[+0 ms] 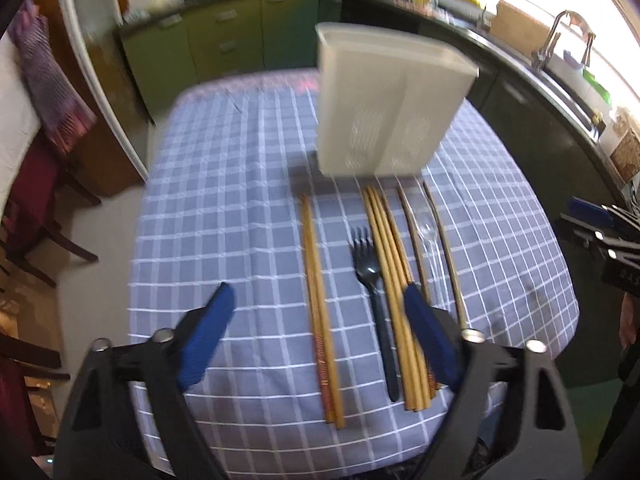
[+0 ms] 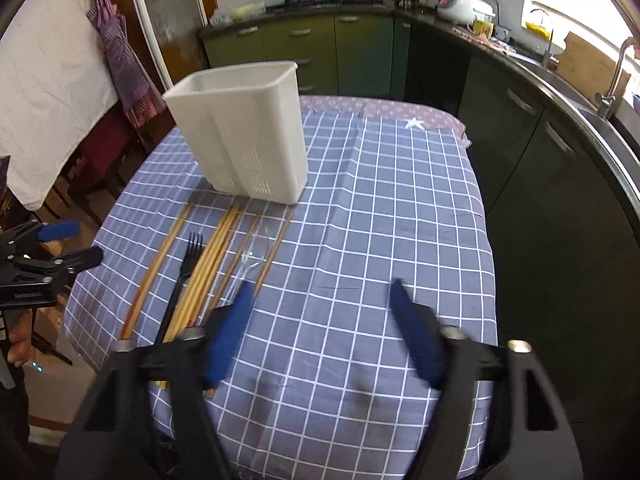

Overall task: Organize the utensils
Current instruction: 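Grasp the black fork with the left tool while the right tool grasps the clear spoon, then lower the fork into the white caddy with the left tool while the right tool inserts the spoon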

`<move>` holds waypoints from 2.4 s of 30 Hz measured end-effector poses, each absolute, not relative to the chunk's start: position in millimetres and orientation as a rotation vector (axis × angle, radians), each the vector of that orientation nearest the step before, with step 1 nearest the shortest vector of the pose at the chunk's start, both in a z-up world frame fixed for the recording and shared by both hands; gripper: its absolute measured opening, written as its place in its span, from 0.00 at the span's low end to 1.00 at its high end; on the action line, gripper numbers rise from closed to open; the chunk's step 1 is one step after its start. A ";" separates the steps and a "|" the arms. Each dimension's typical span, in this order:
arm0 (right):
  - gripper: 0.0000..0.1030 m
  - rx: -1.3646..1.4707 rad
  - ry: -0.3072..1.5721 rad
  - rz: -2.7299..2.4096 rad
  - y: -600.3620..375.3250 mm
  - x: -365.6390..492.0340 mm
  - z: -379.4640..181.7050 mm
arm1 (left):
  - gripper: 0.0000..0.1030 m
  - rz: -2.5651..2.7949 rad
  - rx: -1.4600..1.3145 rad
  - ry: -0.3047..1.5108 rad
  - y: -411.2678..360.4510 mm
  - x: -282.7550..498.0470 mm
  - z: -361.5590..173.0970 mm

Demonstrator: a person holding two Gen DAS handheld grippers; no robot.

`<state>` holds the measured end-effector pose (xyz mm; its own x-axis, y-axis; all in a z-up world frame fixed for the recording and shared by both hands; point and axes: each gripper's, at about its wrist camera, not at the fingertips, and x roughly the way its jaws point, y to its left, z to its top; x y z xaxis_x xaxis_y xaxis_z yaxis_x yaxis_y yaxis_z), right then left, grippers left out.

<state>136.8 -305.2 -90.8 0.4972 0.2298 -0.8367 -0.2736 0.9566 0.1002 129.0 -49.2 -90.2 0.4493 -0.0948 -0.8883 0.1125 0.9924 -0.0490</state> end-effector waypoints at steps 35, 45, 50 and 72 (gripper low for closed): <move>0.31 -0.047 1.166 0.410 -281.6 164.9 -124.1 | 0.10 -0.098 0.061 1.380 -108.1 176.5 -177.9; 0.27 -0.034 1.252 0.446 -248.2 171.2 -123.1 | 0.08 -0.090 0.029 1.237 -99.3 171.0 -152.0; 0.18 -0.030 1.346 0.445 -221.3 181.8 -139.0 | 0.08 -0.098 0.012 1.128 -96.8 164.0 -118.0; 0.10 -0.020 1.448 0.245 -182.6 217.8 -191.4 | 0.08 -0.158 -0.025 0.950 -54.2 139.7 -71.4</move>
<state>217.8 -182.6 -191.4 0.1023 0.1540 -0.9828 -0.1777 0.9749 0.1343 139.7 -54.2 -71.4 0.5710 -0.1456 -0.8079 0.1238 0.9882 -0.0906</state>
